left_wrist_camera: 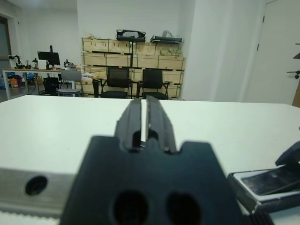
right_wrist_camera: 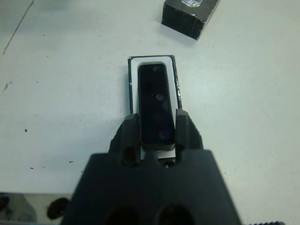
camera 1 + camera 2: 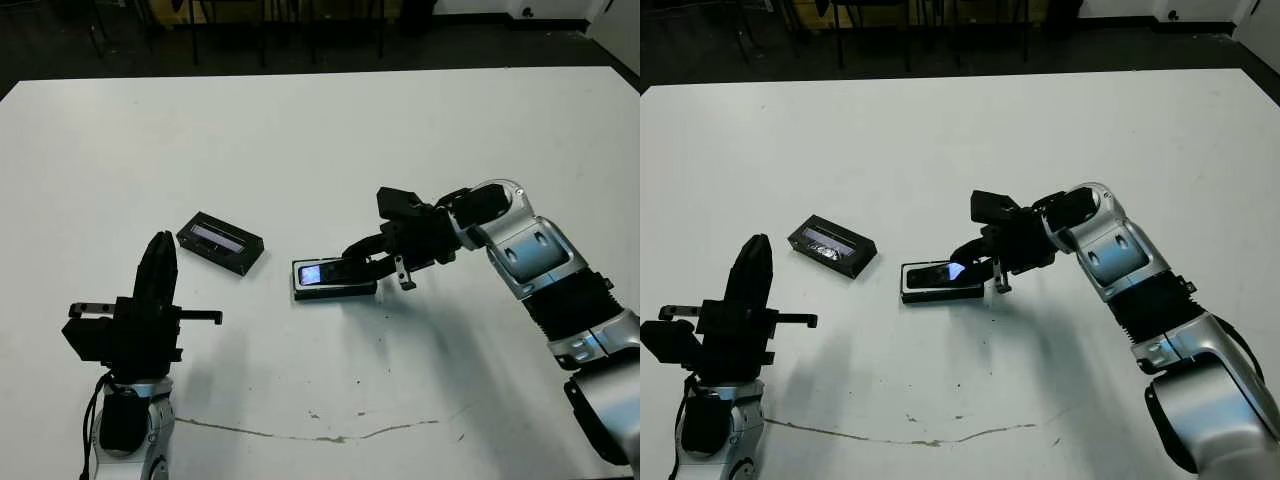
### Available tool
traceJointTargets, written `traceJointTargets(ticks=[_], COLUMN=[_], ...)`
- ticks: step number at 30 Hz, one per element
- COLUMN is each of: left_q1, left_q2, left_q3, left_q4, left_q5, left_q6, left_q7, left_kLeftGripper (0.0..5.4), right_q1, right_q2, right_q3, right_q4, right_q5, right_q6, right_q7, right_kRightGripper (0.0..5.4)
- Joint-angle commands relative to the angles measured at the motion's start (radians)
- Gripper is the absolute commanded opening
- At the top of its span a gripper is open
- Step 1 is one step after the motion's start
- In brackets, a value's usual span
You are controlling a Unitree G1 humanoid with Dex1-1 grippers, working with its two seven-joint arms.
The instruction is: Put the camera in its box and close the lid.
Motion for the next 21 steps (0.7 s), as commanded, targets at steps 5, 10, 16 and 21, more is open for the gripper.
traceJointTargets(ticks=[5,10,16,21], left_q1=[0.046,0.048,0.049,0.048], left_q2=[-0.003,-0.003,-0.004,-0.001], left_q3=[0.001,0.001,0.001,0.001], left_q4=[0.010,0.011,0.007,0.009], left_q5=[-0.001,-0.005,-0.013,-0.003], left_q6=[0.005,0.001,0.008,0.005], left_q7=[0.001,-0.001,-0.002,0.002], left_kLeftGripper=[0.00,0.00,0.00,0.00], right_q1=[-0.019,-0.007,-0.026,-0.057], right_q2=[0.049,0.048,0.011,-0.035], right_q3=[0.025,0.012,-0.046,-0.134], right_q4=[0.011,-0.001,0.009,0.021], right_q5=[-0.004,0.002,0.017,0.042], right_q6=[0.052,0.039,-0.080,-0.107], right_q7=[0.002,-0.010,0.001,-0.016], right_kRightGripper=[0.51,0.51,1.57,2.44])
